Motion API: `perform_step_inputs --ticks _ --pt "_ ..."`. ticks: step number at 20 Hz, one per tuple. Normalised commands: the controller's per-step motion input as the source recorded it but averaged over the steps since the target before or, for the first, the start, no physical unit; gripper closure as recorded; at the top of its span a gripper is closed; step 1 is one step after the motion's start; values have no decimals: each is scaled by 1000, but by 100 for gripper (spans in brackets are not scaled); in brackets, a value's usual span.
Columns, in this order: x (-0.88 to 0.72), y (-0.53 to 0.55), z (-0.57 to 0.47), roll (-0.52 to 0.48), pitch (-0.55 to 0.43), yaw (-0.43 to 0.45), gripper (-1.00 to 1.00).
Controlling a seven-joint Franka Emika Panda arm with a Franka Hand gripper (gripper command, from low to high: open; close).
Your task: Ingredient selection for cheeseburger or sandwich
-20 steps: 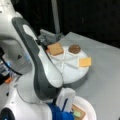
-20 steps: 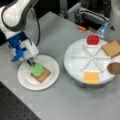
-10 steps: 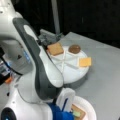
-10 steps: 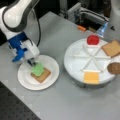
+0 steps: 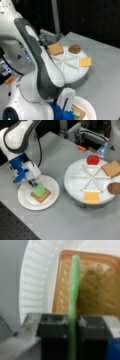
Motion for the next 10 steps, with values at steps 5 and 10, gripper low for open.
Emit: perform_step_inputs --ticks 5,10 --pt "-14 25 -60 -170 -51 91 100" --pt "4 0 -74 -165 -50 101 -100"
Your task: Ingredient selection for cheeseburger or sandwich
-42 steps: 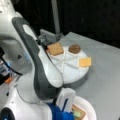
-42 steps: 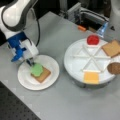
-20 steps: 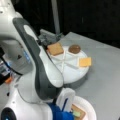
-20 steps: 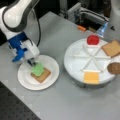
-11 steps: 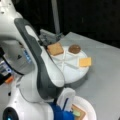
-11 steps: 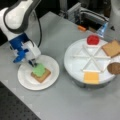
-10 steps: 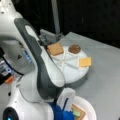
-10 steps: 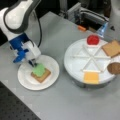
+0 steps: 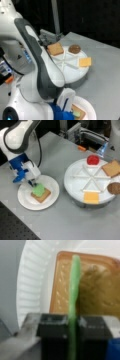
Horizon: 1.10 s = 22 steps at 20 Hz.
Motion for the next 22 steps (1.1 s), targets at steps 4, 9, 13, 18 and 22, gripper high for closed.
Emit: perform_step_inputs --ticks 4,9,13,18,22 --pt "-6 15 -79 -161 -47 107 -100" --pt "-34 48 -73 -154 -40 106 -100" --pt "-40 64 -62 -152 -44 105 -100" --pt "-42 55 -39 -151 -37 107 -100" --pt "-62 39 1 -150 -23 109 -100"
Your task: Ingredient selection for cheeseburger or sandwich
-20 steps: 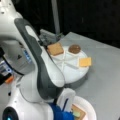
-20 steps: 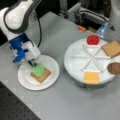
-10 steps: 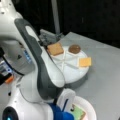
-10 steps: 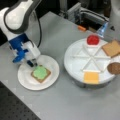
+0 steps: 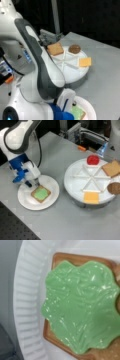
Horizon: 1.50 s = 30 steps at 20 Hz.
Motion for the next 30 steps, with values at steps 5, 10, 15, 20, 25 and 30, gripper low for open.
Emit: perform_step_inputs --ticks 5,10,15,20,25,30 --pt "-138 46 103 -166 8 101 -100" --pt "-278 105 234 -200 82 64 -100" --pt "-388 242 222 -250 113 -40 -100" --pt "-548 484 248 -384 132 -186 -100" --pt "-613 614 207 -435 73 -215 -100" --pt "-586 504 144 -491 27 -188 -100"
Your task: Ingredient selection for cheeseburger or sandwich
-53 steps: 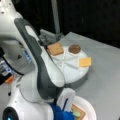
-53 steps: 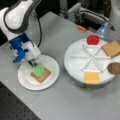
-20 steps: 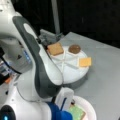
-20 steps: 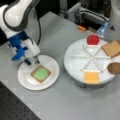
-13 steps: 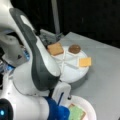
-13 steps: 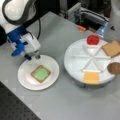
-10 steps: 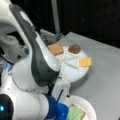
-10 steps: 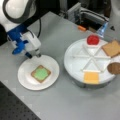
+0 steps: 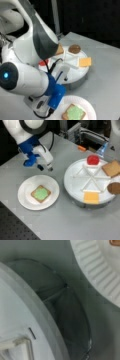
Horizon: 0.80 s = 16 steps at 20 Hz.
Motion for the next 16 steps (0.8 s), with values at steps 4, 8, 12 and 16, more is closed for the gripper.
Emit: perform_step_inputs --ticks 4,8,12,16 --pt "-456 416 166 -481 49 -175 -100" --pt "-374 448 113 -468 27 -95 -100" --pt "-387 485 116 -409 -14 22 -100" --pt "-423 533 114 -440 -25 102 -100"
